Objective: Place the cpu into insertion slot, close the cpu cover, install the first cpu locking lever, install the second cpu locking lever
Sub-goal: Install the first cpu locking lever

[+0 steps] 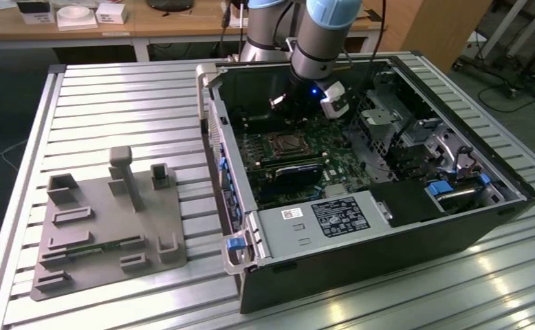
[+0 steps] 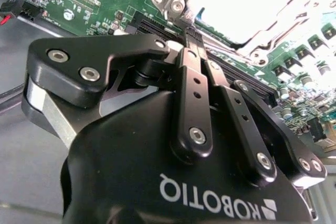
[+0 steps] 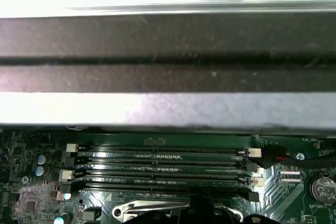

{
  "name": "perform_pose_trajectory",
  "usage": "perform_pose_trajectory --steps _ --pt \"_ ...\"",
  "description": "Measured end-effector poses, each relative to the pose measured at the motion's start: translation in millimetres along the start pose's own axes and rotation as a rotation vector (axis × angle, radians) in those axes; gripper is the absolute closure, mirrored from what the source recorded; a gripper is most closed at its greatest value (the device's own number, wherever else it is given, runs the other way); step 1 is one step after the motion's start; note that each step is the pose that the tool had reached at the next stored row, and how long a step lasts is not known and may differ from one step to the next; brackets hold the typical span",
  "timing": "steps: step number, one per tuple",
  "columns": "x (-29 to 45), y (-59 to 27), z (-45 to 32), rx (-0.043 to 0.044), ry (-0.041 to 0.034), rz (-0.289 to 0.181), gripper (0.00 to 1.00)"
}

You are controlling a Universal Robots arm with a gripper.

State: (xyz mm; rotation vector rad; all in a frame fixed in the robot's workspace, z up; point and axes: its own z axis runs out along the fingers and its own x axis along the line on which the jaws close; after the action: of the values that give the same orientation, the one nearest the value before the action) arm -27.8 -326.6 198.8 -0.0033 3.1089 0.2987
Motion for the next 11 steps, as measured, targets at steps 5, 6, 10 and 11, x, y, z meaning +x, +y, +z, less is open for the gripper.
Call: perform_pose_trajectory --steps 5,6,10,11 --pt "0.0 0.0 0.0 0.0072 0.0001 0.0 0.9" --pt "0.0 0.0 0.0 0.0084 0.0 0.0 0.9" --pt "0.0 0.4 0.0 0.0112 0.0002 0.0 0.9" --pt "0.0 0.6 0.1 0.0112 0.0001 0.0 0.9"
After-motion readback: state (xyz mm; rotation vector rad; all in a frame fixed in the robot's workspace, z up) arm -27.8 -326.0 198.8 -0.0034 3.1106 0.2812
